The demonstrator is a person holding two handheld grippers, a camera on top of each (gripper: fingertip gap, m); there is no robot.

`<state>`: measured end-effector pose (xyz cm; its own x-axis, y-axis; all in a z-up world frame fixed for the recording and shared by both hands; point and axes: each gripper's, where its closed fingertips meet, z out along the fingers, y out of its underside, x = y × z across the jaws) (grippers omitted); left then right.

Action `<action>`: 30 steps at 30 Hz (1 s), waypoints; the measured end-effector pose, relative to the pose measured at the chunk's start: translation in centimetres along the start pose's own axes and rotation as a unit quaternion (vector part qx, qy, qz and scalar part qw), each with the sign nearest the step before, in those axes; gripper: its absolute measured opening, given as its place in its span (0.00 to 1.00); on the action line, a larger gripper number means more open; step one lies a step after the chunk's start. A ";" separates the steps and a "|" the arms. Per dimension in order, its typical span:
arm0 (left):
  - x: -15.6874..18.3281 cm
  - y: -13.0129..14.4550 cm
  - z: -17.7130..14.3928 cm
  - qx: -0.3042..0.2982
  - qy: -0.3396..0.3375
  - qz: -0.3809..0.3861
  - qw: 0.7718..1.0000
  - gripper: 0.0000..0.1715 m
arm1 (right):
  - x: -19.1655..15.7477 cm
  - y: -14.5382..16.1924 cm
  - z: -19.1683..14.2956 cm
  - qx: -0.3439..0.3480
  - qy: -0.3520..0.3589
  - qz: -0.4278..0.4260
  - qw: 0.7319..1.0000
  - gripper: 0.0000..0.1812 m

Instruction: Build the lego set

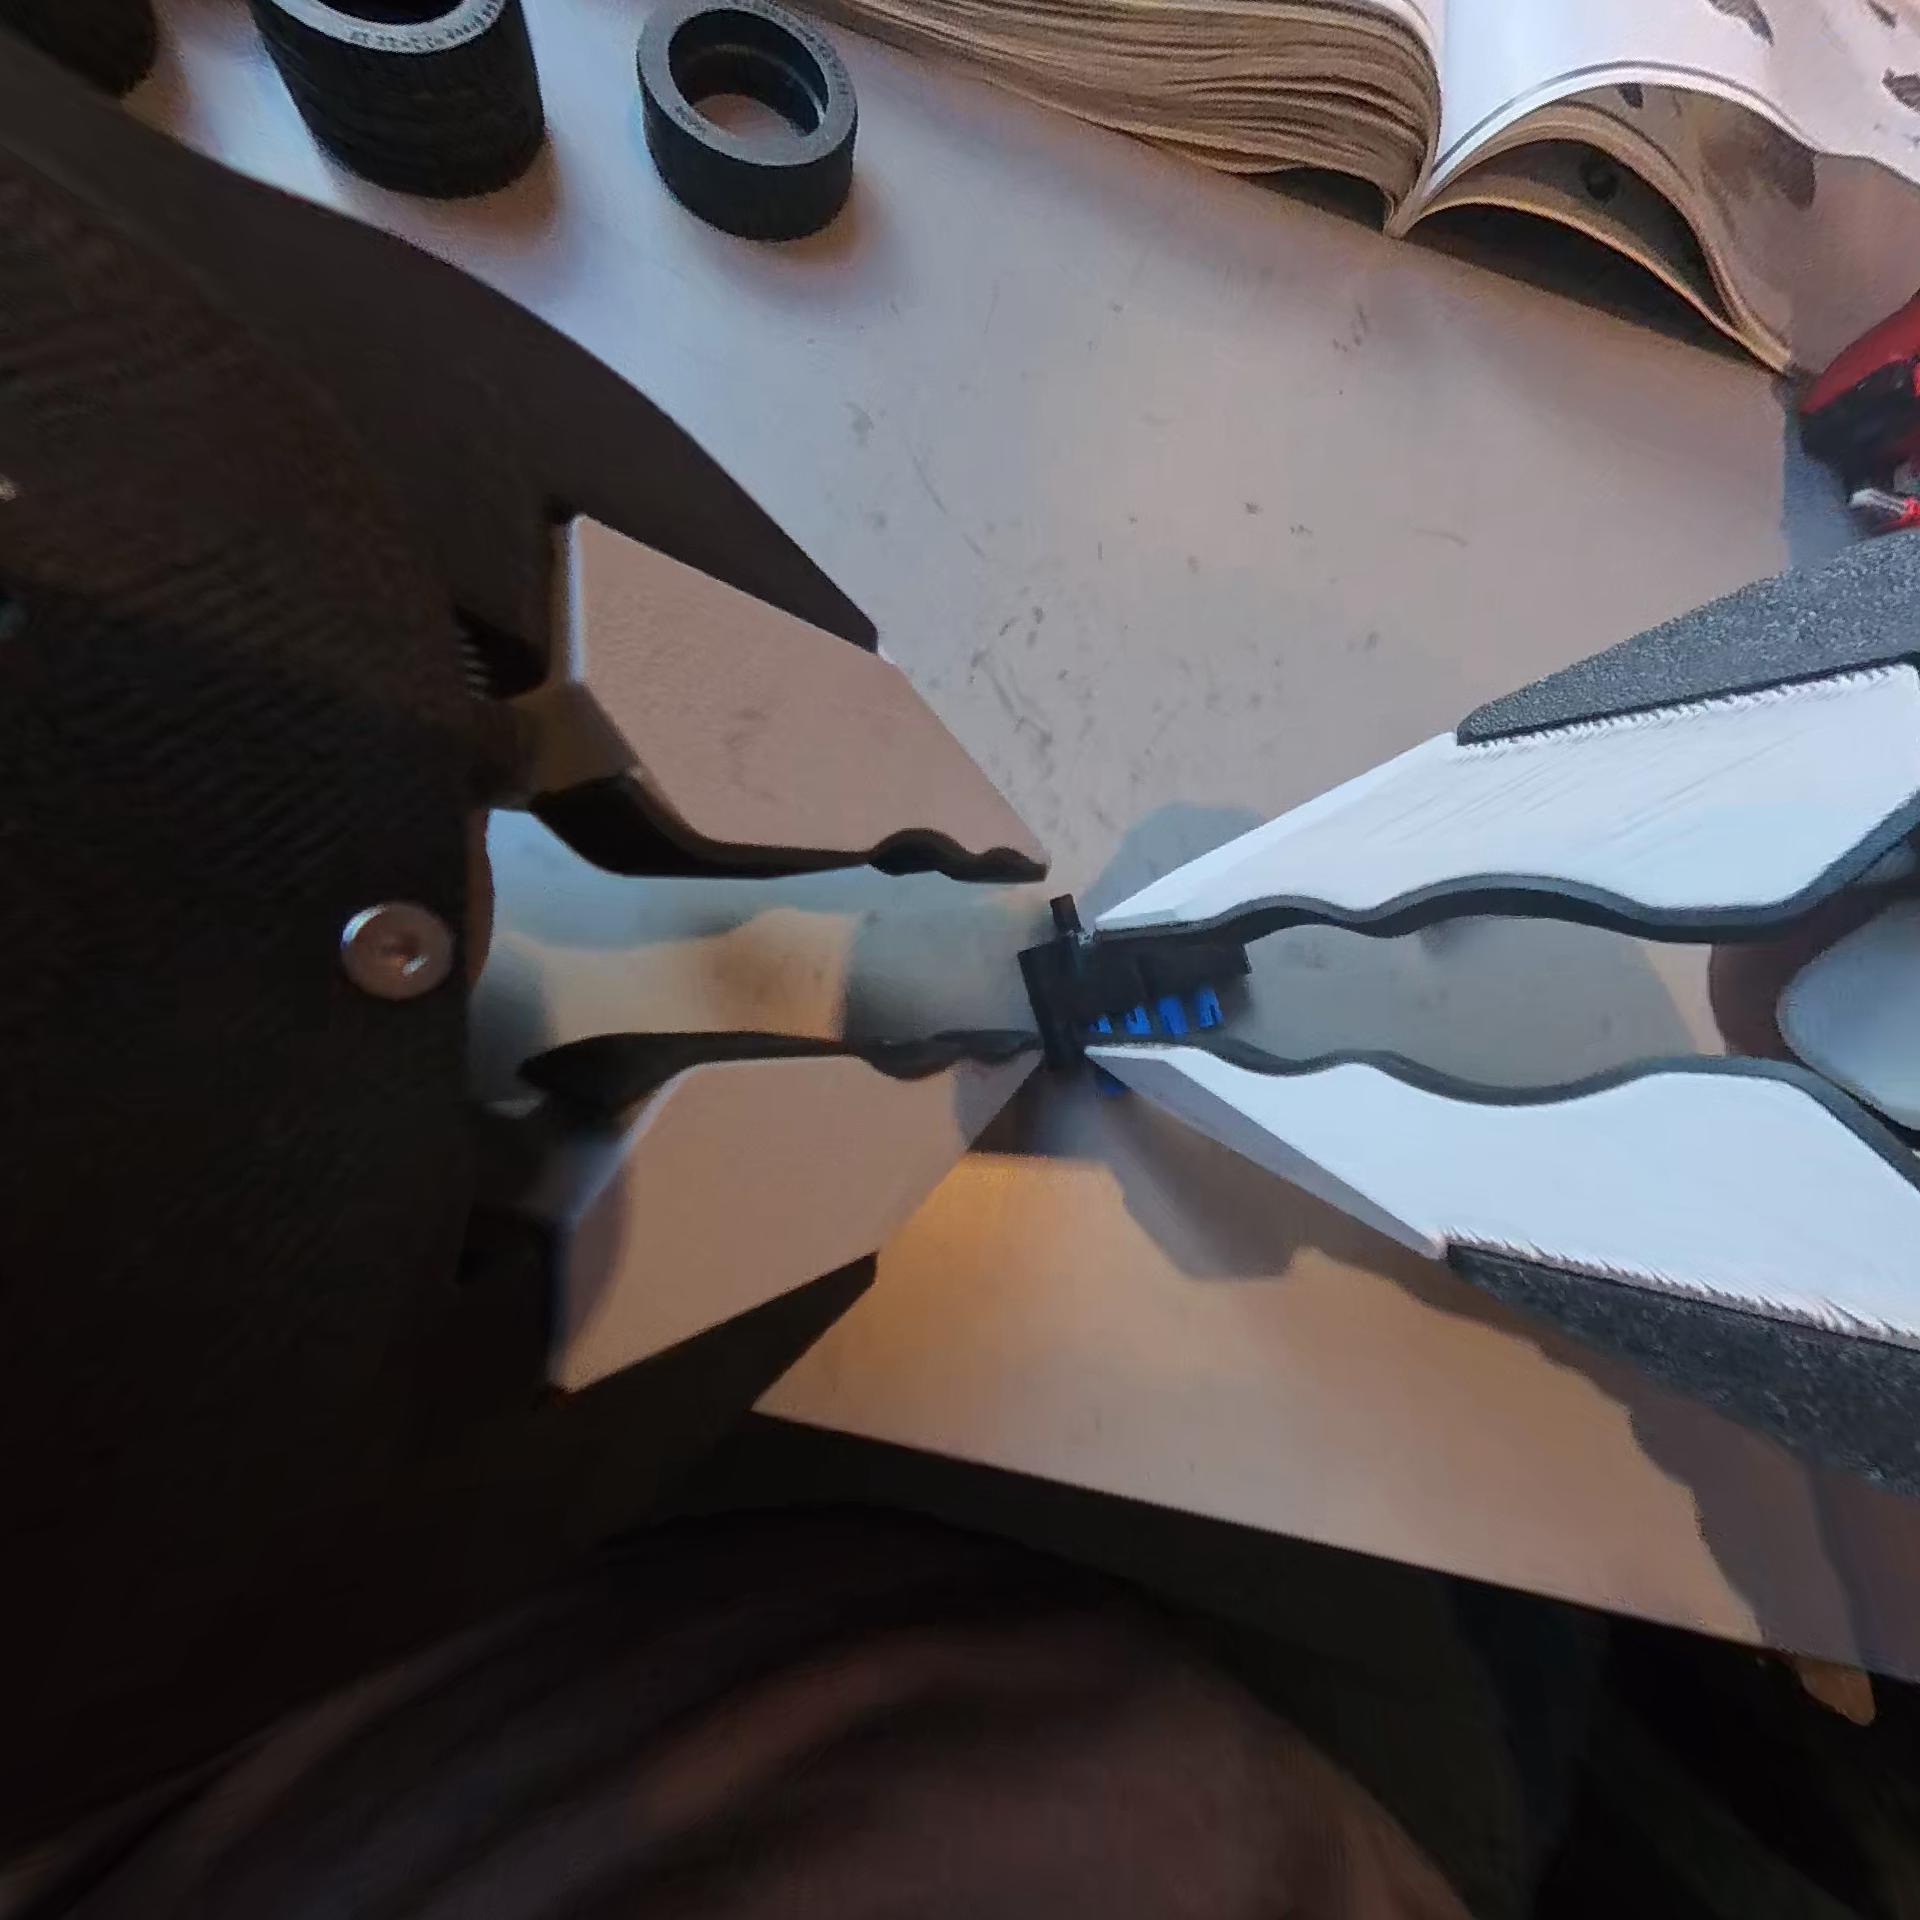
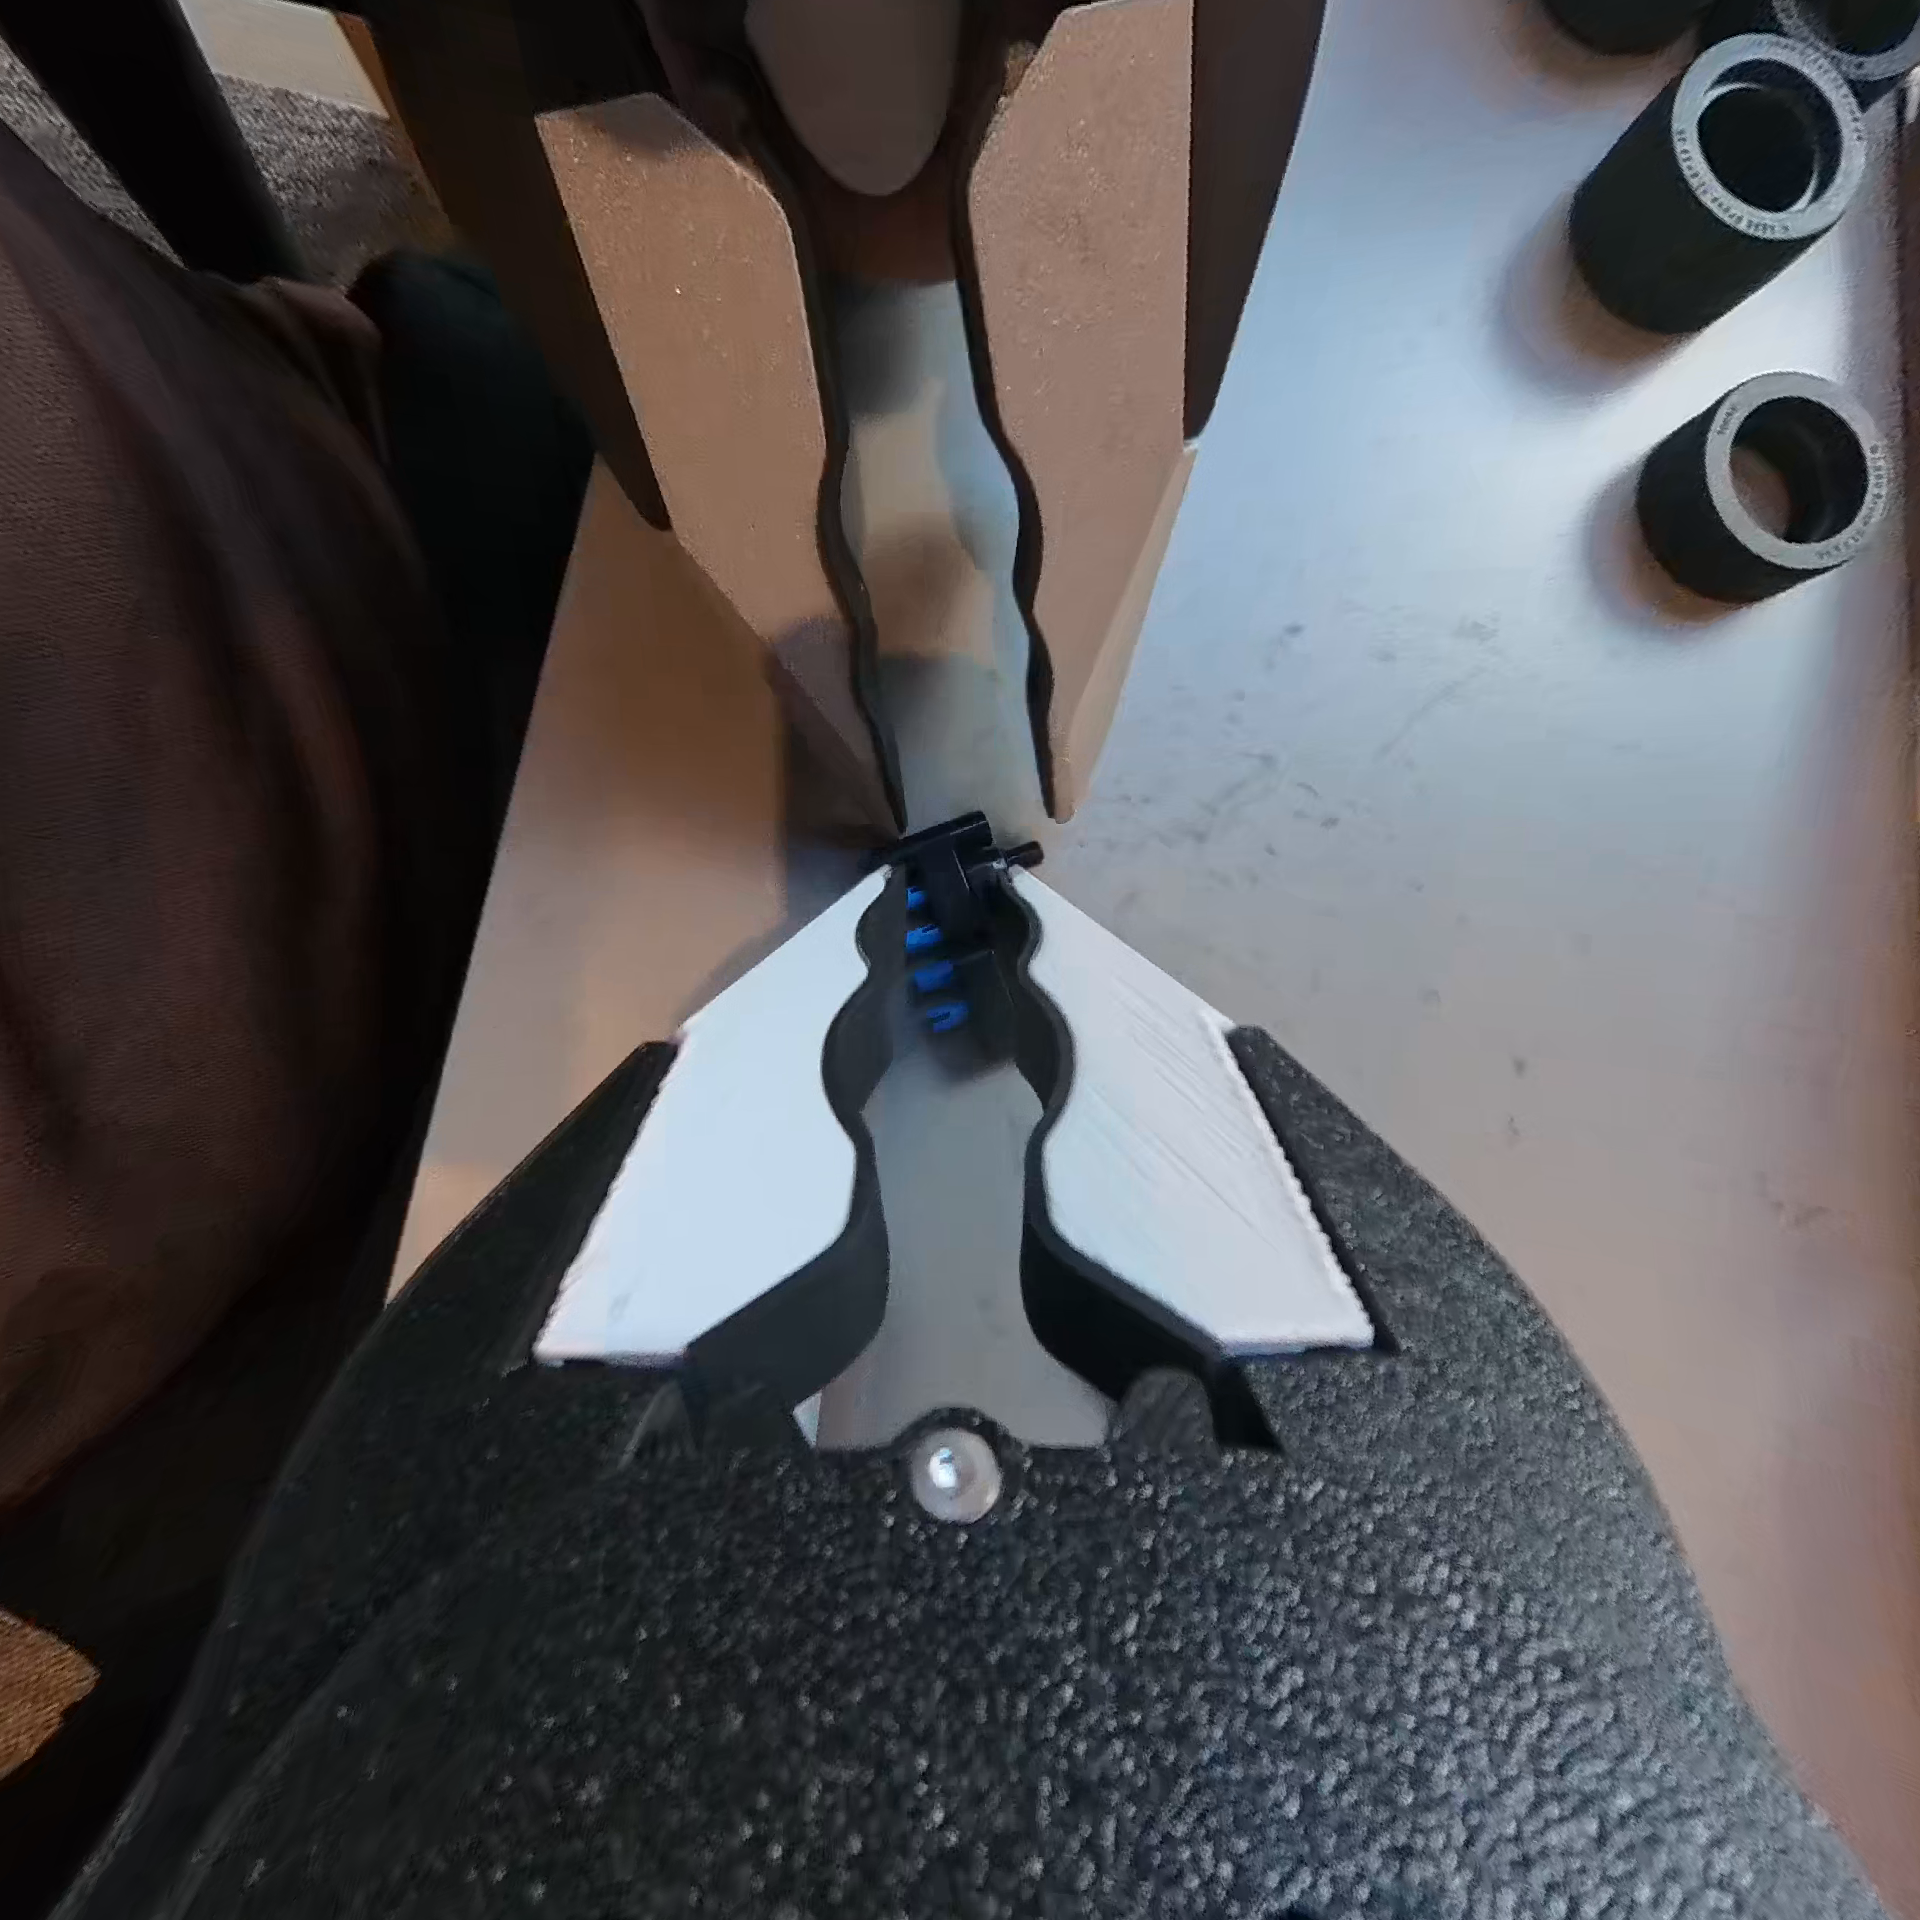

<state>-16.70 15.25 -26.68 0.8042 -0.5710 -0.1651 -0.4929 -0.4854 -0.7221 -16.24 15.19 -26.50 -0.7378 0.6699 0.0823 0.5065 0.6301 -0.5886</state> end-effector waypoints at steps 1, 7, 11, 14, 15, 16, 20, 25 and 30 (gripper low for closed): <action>0.1 0.0 0.1 -0.001 0.005 -0.001 1.000 0.12 | 0.0 0.0 0.0 -0.002 -0.001 0.001 1.000 0.10; 0.3 0.0 0.2 -0.003 0.029 -0.011 1.000 0.06 | 0.3 0.1 -0.1 -0.009 -0.001 -0.004 1.000 0.11; 0.3 0.0 0.2 -0.003 0.045 -0.026 0.999 0.05 | 0.4 0.1 0.0 -0.008 -0.017 -0.004 1.000 0.12; 0.3 0.0 0.3 -0.003 0.050 -0.026 0.998 0.05 | 0.1 0.1 0.0 -0.006 -0.040 -0.005 0.999 0.11; 0.2 0.0 0.3 -0.003 0.051 -0.026 0.998 0.05 | 0.1 0.2 0.0 -0.004 -0.046 -0.002 0.999 0.11; 0.2 0.0 0.3 -0.003 0.053 -0.027 0.998 0.04 | 0.1 0.2 0.0 -0.001 -0.051 0.000 0.999 0.11; 0.2 0.0 0.3 -0.004 0.056 -0.032 0.998 0.03 | 0.2 0.2 0.1 0.017 -0.053 0.006 0.998 0.09; 0.1 0.0 0.4 -0.004 0.063 -0.039 0.997 0.03 | 0.2 0.2 0.0 0.033 -0.036 -0.014 0.999 0.09; 0.1 0.0 0.4 -0.004 0.068 -0.045 0.997 0.03 | 0.3 0.2 0.0 0.036 -0.026 -0.008 0.999 0.09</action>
<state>-16.53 15.48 -26.96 0.7937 -0.6083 -0.0070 -0.4235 -0.5443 -0.7241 -16.36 15.52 -26.60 -0.7688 0.6375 0.0503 0.4631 0.6093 -0.6437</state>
